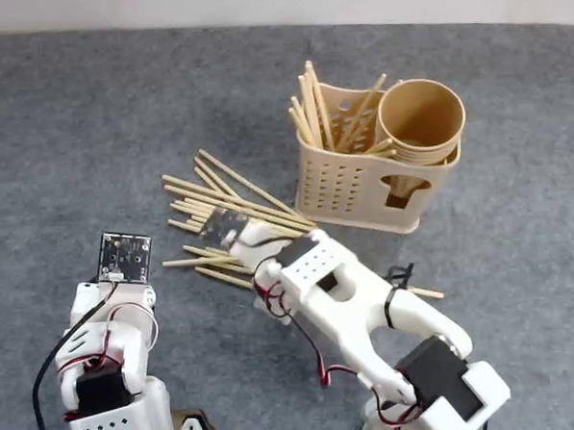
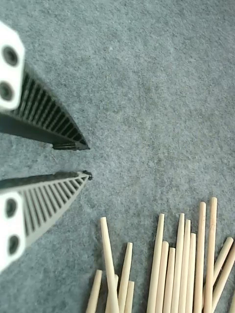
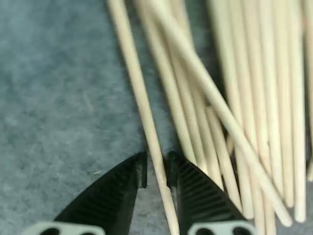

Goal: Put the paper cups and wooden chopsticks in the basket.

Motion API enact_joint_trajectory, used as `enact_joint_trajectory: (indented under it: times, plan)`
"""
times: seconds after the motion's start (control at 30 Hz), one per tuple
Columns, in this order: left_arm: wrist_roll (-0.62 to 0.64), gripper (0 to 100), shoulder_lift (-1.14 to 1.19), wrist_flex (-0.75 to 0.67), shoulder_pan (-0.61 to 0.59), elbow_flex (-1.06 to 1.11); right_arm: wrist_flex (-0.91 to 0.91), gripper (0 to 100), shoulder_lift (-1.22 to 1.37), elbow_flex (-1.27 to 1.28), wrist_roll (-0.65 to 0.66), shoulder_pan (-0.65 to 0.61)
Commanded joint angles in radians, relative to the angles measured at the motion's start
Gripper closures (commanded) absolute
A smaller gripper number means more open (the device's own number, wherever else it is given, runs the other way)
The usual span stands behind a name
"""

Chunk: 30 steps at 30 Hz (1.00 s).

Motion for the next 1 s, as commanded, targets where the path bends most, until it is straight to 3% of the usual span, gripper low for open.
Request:
enact_joint_trajectory:
  times: [0.0,0.13,0.23,0.73,0.97]
  plan:
    - [-0.009,91,-0.01,-0.017,-0.012,-0.008,0.013,92.5,0.004,0.002,0.028,-0.044]
    - [-0.009,91,-0.01,-0.018,-0.012,-0.008,0.013,92.8,0.005,0.016,0.028,-0.044]
    - [-0.009,91,-0.01,-0.018,-0.012,-0.008,0.015,99.8,0.002,0.016,0.028,-0.044]
    - [-0.009,91,-0.01,-0.02,-0.012,-0.008,0.268,99.3,-0.008,0.007,0.049,-0.05]
    - [-0.009,91,-0.01,-0.02,-0.012,-0.008,0.3,99.3,-0.186,0.024,0.1,-0.044]
